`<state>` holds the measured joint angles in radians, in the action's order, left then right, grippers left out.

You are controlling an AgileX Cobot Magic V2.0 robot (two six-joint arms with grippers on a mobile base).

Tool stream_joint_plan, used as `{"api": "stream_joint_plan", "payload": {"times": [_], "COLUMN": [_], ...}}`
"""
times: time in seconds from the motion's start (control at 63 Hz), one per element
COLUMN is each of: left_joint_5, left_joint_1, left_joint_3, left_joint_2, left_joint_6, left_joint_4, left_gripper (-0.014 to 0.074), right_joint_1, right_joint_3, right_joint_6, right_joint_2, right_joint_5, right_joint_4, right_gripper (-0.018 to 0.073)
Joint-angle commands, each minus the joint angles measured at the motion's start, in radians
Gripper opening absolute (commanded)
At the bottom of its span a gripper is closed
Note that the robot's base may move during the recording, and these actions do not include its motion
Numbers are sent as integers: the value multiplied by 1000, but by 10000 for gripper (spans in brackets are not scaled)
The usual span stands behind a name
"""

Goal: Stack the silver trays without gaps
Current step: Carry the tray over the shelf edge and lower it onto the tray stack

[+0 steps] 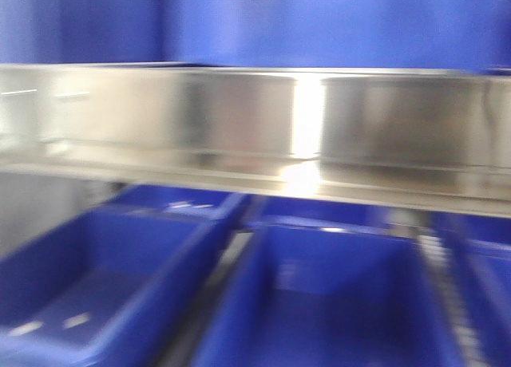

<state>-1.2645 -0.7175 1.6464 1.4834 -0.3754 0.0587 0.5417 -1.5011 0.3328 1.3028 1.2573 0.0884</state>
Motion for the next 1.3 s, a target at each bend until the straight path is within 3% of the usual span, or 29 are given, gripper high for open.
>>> {"api": "stream_joint_plan", "payload": {"times": [0.0, 1.285], "left_joint_5": [-39, -39], "left_joint_1": [-21, -21], "left_joint_3": [26, 26], "left_joint_2": [-29, -29], "left_joint_6": [36, 36], "left_joint_4": [-91, -91], "left_gripper": [-48, -48], "right_joint_1": [13, 13], "right_joint_3": [-33, -33], "right_joint_6": [-21, -21], "right_joint_2": [-25, -25], "right_joint_5": [41, 41], "right_joint_4": [-71, -71], "right_gripper": [56, 56]}}
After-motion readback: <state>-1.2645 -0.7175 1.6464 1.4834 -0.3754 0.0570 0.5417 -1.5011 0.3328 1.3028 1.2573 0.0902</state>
